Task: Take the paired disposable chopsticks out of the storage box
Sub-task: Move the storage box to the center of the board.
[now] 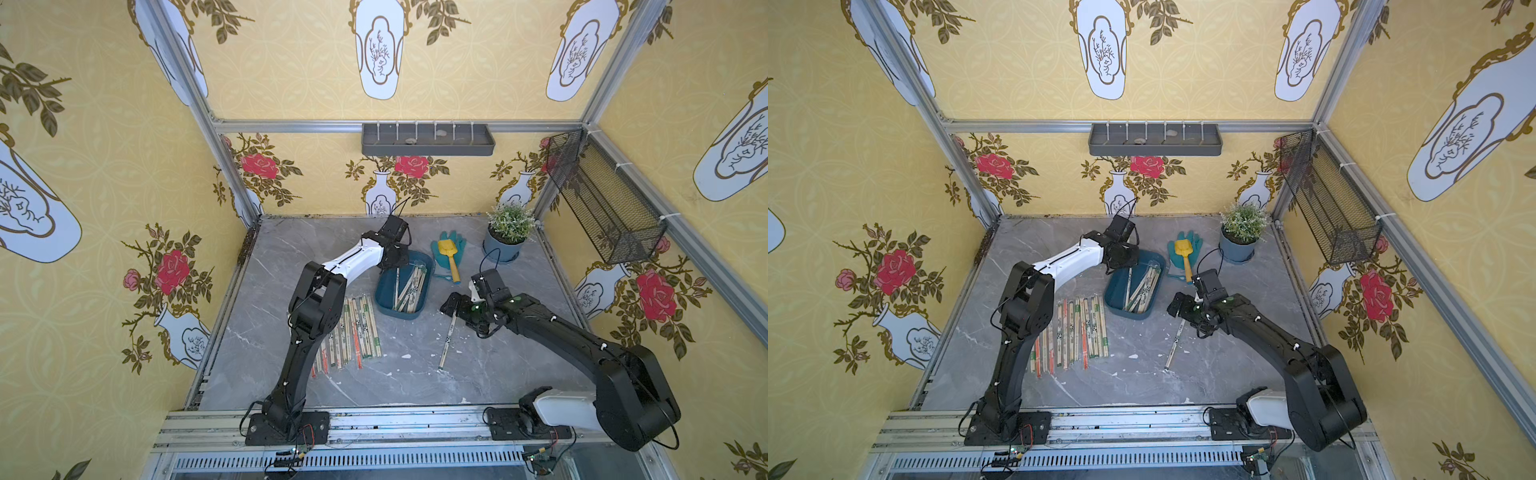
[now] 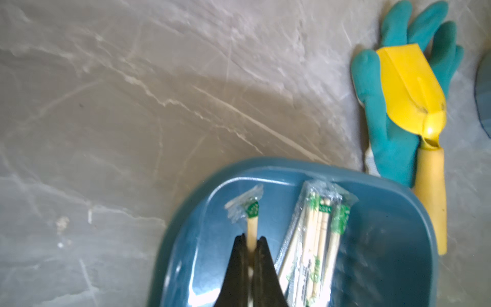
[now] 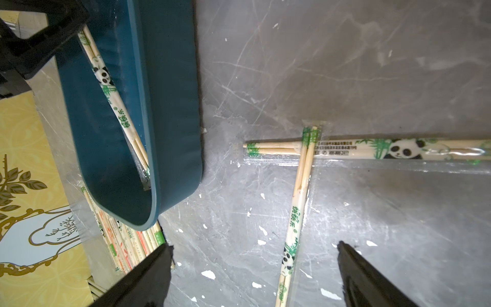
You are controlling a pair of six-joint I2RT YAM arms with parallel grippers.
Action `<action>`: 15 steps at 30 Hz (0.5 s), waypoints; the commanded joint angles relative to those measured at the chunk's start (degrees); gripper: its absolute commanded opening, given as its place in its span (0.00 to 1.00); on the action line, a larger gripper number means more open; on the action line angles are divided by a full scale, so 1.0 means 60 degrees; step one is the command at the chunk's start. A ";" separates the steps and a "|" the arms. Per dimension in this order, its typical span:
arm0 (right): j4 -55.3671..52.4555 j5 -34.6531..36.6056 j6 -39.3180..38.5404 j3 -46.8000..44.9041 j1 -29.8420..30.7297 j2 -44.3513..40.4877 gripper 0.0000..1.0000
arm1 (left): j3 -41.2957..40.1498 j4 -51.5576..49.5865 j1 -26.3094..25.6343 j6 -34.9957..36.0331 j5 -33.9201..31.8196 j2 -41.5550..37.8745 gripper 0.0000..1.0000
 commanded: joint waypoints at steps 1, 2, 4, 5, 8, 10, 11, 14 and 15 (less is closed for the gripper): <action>0.0033 0.0133 0.0114 0.0004 0.0050 0.0018 0.98 | -0.0361 0.0295 0.0018 -0.0033 0.0378 -0.0195 0.00; 0.0021 0.0143 0.0086 0.0022 0.0057 0.0034 0.98 | -0.0412 0.0341 0.0016 -0.0049 0.0431 -0.0254 0.00; 0.0020 0.0156 0.0086 0.0015 0.0072 0.0043 0.98 | -0.0410 0.0372 0.0002 -0.0050 0.0509 -0.0386 0.00; 0.0020 0.0182 0.0084 0.0028 0.0070 0.0035 0.98 | -0.0367 0.0395 0.0002 -0.0048 0.0545 -0.0455 0.00; 0.0021 0.0173 0.0084 0.0043 0.0072 0.0048 0.97 | -0.0070 0.0388 0.0002 0.0011 0.0659 -0.0712 0.00; 0.0034 0.0183 0.0085 0.0022 0.0082 0.0064 0.97 | 0.0165 0.0375 0.0002 0.0046 0.0676 -0.0917 0.00; 0.0037 0.0187 0.0085 0.0011 0.0086 0.0064 0.97 | 0.0317 0.0345 0.0002 0.0068 0.0698 -0.1020 0.00; 0.0045 0.0187 0.0090 0.0004 0.0086 0.0064 0.97 | 0.0761 0.0103 0.0015 0.0099 0.0684 -0.1269 0.00; 0.0037 0.0201 0.0085 0.0001 0.0086 0.0064 0.98 | 0.0823 0.0046 0.0015 0.0097 0.0665 -0.1381 0.00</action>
